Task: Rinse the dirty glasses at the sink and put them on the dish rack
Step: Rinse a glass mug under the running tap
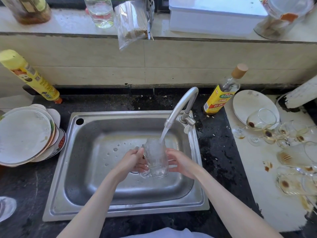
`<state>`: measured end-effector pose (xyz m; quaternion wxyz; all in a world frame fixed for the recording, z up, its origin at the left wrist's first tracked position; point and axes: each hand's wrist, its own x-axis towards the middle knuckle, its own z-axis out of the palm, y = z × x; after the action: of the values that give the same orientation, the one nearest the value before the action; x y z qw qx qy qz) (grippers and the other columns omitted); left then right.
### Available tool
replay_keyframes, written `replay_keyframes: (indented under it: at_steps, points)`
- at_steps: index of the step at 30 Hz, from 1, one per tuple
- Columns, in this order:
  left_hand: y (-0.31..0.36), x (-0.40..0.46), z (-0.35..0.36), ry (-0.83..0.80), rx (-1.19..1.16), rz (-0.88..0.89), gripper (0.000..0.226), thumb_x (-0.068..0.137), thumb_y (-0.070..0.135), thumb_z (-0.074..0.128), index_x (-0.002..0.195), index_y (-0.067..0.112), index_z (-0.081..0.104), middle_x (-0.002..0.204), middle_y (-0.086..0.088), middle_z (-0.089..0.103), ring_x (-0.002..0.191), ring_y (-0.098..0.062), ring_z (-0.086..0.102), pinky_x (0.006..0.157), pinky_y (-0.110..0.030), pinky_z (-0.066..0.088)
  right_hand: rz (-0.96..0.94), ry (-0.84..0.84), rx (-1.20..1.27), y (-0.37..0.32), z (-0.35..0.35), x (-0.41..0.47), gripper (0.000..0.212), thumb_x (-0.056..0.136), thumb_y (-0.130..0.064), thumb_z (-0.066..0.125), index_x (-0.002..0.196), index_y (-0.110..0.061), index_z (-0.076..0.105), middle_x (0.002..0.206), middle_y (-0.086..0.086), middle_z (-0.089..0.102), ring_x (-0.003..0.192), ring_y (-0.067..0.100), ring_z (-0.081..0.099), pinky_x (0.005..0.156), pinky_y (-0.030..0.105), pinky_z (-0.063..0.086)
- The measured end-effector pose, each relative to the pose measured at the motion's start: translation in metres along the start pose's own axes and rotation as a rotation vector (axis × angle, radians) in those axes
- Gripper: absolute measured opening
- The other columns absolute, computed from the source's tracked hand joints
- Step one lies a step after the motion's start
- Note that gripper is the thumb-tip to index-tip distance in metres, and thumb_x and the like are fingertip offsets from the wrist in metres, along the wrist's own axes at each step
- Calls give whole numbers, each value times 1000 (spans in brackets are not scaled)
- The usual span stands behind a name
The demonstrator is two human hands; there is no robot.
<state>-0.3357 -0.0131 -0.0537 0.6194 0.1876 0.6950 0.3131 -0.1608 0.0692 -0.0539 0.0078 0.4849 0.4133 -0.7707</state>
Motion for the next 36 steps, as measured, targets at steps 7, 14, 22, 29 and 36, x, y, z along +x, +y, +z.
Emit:
replay_keyframes:
  at_steps: [7, 14, 22, 29, 36]
  points:
    - [-7, 7, 17, -18, -100, -280, 37, 98, 27, 45, 64, 12, 40, 51, -6, 56, 42, -13, 62, 38, -16, 44, 253, 83, -131, 13, -6, 5, 44, 88, -59, 47, 98, -17, 57, 106, 14, 60, 95, 28, 61, 85, 38, 53]
    - [1, 5, 16, -64, -181, -322, 35, 97, 26, 47, 65, 11, 47, 55, -2, 50, 49, -13, 62, 40, -19, 48, 248, 147, -136, 8, -7, 3, 41, 87, -60, 49, 96, -22, 58, 103, 11, 63, 96, 28, 63, 83, 37, 54]
    - [5, -1, 21, 0, 21, 106, 24, 99, 29, 41, 102, 10, 55, 91, -7, 62, 68, -16, 62, 80, -35, 53, -14, 130, 153, 3, 1, 3, 22, 95, -22, 36, 93, -26, 58, 92, -2, 58, 87, 10, 51, 81, 30, 38]
    - [8, -7, 14, 61, 192, 357, 13, 98, 19, 44, 101, 16, 56, 92, 7, 61, 86, -8, 53, 71, -4, 38, -194, 65, 90, -10, -4, -2, 54, 88, 3, 39, 127, -32, 52, 135, -8, 51, 122, 12, 47, 109, 36, 34]
    - [-1, -10, 10, 64, 177, 408, 27, 97, 17, 44, 115, 2, 56, 126, -15, 57, 112, -20, 55, 90, -20, 41, -262, 71, 47, -9, -1, -2, 52, 86, 5, 45, 110, -40, 59, 122, -19, 59, 118, 6, 50, 107, 30, 37]
